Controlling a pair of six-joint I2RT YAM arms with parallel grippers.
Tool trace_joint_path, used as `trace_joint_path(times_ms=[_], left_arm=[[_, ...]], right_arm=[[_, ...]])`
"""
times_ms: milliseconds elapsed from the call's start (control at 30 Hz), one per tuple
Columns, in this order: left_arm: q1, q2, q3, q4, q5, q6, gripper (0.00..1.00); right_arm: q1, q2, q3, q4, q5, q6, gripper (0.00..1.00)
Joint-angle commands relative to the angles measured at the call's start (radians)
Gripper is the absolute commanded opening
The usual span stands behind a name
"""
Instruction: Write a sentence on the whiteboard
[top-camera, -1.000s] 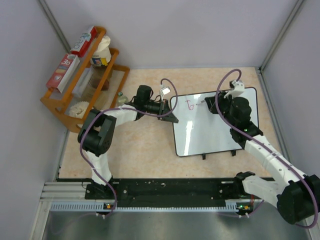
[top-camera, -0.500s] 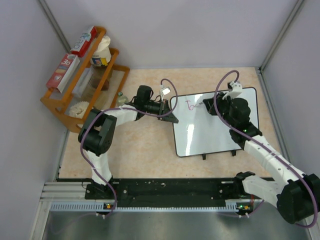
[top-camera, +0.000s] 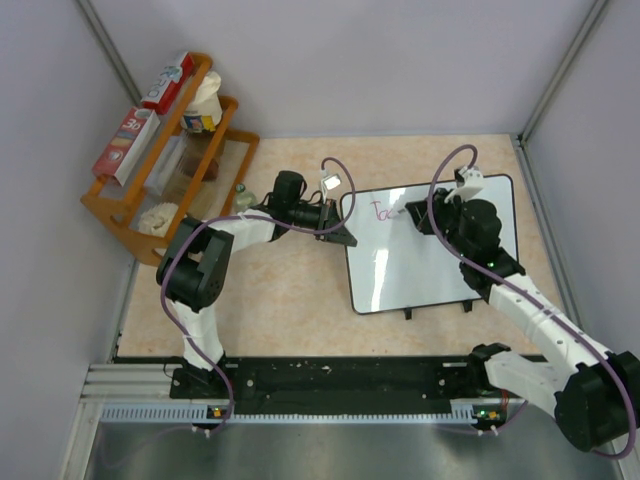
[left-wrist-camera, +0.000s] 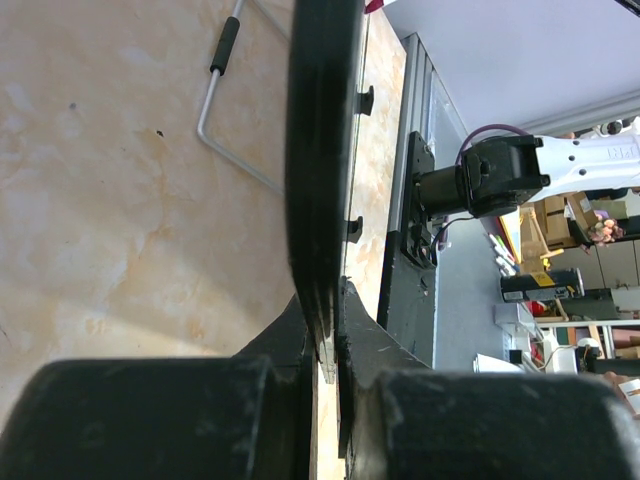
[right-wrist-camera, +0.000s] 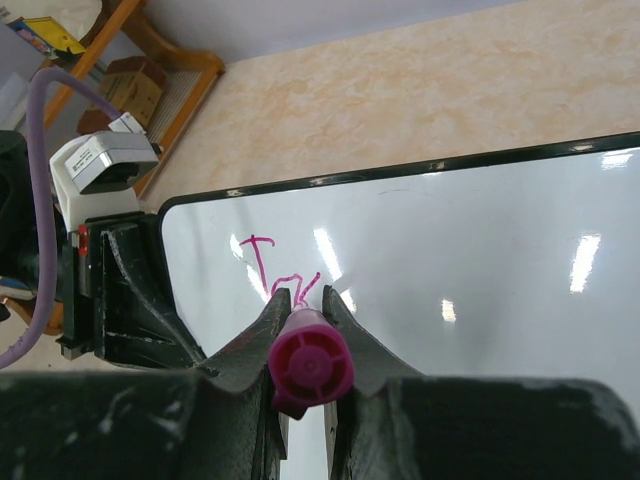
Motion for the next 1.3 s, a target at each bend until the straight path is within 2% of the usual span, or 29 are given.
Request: trace_joint_path(times_ms=[0, 333, 700, 1267], left_arm=[[-0.026, 0.015, -0.016, -0.018, 0.004, 0.047, 0.00], [-0.026, 0.012, -0.019, -0.019, 0.004, 0.049, 0.00], [-0.024, 0.013, -0.021, -0.018, 0.005, 0.049, 0.00], [-0.026, 0.015, -0.022, -0.016, 0.007, 0.050, 0.00]], right_arm=[[-0.010, -0.021, -0.013, -0.034, 0.037, -0.038, 0.00], [-0.012, -0.032, -0.002, -0.033, 0.092, -0.032, 0.00], [-0.012, -0.057, 0.044, 0.006, 0.063, -0.021, 0.00], [-0.012, 0.032, 0.147, 0.035, 0.087, -0.019, 0.00]])
